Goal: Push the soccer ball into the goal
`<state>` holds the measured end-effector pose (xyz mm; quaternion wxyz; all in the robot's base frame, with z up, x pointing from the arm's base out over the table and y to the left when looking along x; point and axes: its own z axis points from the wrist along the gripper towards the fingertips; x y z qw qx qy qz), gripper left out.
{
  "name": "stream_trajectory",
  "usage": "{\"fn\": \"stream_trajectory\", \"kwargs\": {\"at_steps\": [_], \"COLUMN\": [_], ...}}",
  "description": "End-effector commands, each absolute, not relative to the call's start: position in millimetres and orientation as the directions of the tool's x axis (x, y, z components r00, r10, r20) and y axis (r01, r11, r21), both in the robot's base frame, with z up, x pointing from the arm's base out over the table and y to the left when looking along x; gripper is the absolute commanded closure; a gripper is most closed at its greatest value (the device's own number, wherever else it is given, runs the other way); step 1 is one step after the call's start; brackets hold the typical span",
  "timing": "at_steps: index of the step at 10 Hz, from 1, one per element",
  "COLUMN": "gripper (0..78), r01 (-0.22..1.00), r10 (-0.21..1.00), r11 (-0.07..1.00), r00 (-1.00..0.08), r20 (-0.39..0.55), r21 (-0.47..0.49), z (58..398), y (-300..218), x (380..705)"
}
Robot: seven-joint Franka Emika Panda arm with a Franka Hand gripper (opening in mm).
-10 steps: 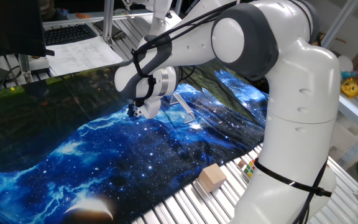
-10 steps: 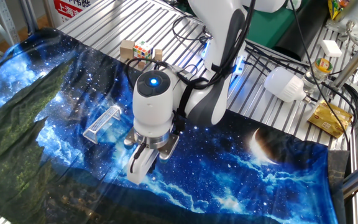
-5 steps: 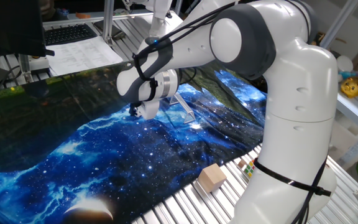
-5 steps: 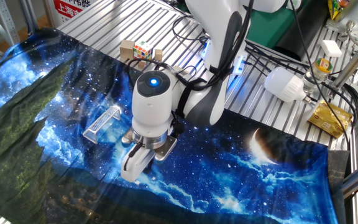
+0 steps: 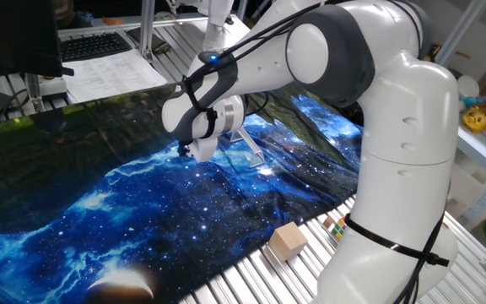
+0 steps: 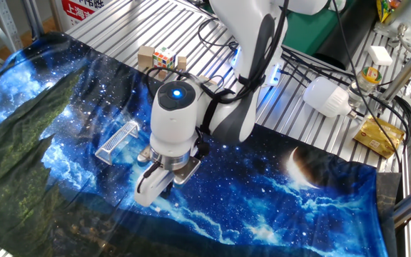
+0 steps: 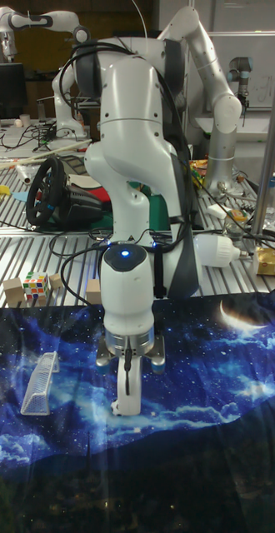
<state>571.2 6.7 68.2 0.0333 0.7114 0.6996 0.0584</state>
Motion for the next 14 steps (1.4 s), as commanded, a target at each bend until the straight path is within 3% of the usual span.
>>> {"fn": "stream_trajectory", "kwargs": {"at_steps": [1,6,14], "gripper": [77.6,77.6,77.6], "r01": [0.989,0.989,0.992], "r10": [0.999,0.998,0.999], "r11": [-0.035,-0.044,-0.02], "r00": [0.029,0.036,0.015], "r20": [0.042,0.056,0.046], "r21": [0.146,0.145,0.127], "z": [72,75,67], "y": [7,8,0], "x": [575,590,586]}}
